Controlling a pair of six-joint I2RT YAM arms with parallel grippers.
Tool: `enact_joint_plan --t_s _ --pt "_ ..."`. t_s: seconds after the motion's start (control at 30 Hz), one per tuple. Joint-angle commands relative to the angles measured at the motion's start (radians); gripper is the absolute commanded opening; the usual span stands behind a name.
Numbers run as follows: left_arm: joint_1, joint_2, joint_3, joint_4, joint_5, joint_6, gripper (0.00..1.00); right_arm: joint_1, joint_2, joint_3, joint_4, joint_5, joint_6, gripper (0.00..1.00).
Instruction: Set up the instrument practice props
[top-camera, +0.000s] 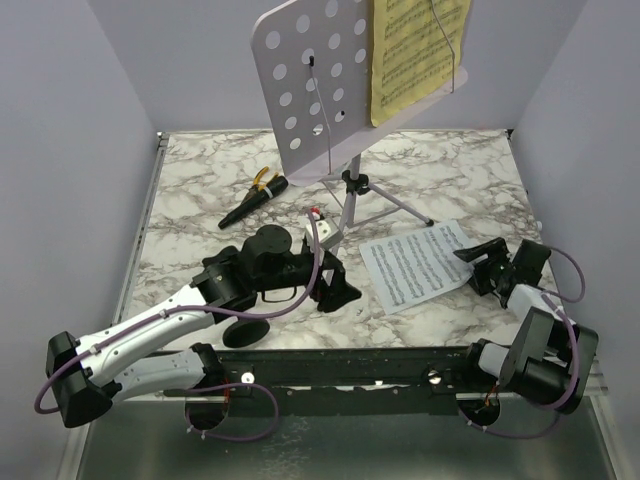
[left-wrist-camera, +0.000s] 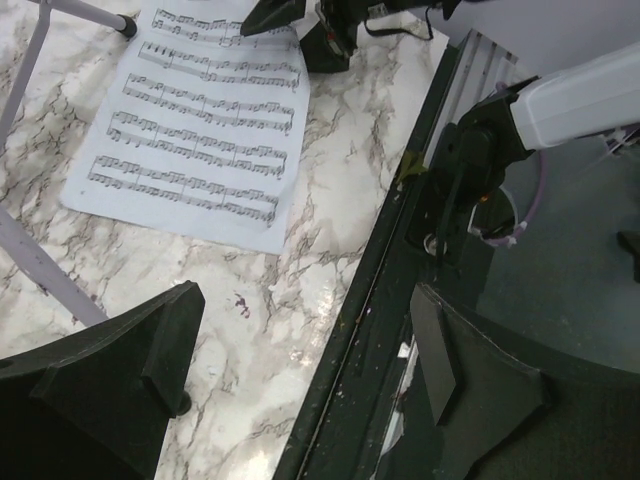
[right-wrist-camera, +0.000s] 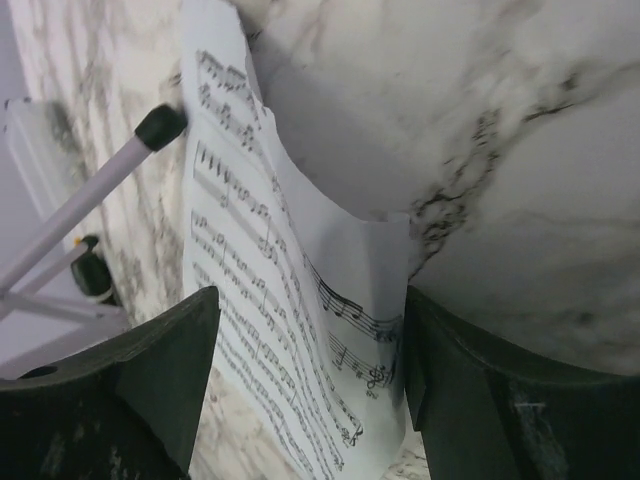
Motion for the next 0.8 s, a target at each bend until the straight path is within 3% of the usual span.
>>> enact_joint_plan --t_s 0.0,0.2,0.37,0.47,0.6,0.77 --pt "-0.001 0.014 0.001 0.11 0.004 -0.112 0.92 -0.001 0.046 -0.063 0.183 -0.262 0.004 0.76" --pt "-0.004 0.018 0.001 0.131 -0.072 -0.188 0.92 -0.001 -0.031 -0.094 0.115 -0.178 0.032 0.67" --pt "-0.005 -0.003 -0.015 0.134 -0.129 -0.256 0.92 -0.002 -0.161 -0.206 0.241 -0.262 0.162 0.53" --pt "-0.005 -0.013 -0.034 0.125 -0.175 -0.312 0.92 -0.001 -0.235 -0.251 0.264 -0.253 0.243 0.54" --pt "-0.005 -0.013 -0.053 0.122 -0.202 -0.384 0.91 -0.002 -0.32 -0.271 0.276 -0.207 0.29 0.65" --pt "-0.005 -0.011 -0.063 0.114 -0.238 -0.409 0.91 -0.001 -0.364 -0.246 0.29 -0.234 0.326 0.68"
